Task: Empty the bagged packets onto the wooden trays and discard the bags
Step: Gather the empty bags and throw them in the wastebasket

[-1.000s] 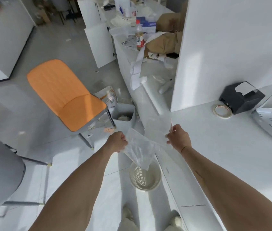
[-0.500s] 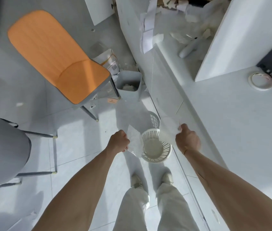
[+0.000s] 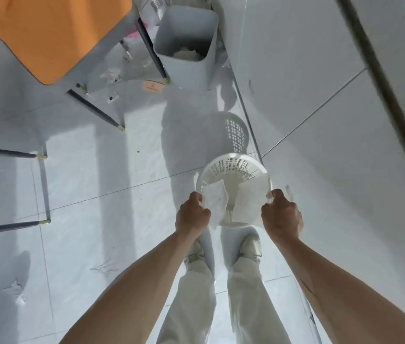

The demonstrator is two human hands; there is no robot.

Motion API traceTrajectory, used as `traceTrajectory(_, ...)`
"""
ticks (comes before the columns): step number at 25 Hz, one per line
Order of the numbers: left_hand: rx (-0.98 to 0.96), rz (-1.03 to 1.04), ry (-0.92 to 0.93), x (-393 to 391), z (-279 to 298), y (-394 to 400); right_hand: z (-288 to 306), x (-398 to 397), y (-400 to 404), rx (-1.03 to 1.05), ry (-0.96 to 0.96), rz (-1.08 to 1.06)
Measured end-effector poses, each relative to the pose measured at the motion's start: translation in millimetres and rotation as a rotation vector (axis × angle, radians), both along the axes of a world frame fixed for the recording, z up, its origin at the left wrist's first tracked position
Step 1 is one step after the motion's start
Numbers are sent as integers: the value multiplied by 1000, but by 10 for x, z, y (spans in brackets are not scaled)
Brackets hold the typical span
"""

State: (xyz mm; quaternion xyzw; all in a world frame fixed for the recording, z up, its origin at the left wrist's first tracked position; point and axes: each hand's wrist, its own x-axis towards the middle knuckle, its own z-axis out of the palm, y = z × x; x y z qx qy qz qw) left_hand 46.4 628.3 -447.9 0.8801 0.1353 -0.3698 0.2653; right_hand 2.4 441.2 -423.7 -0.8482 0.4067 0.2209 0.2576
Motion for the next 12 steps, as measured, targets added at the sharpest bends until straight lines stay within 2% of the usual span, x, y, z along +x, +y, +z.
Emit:
traceTrajectory(6, -18, 79, 69, 194, -1528, -316, -1457, 165, 3, -18, -4, 79)
traceTrajectory(9, -1, 99, 115, 270, -2090, -419, -2085, 270, 30, 48, 26, 115)
traceTrajectory(12, 78, 45, 180, 296, -2481, -508, -2480, 369, 59, 28, 57, 148)
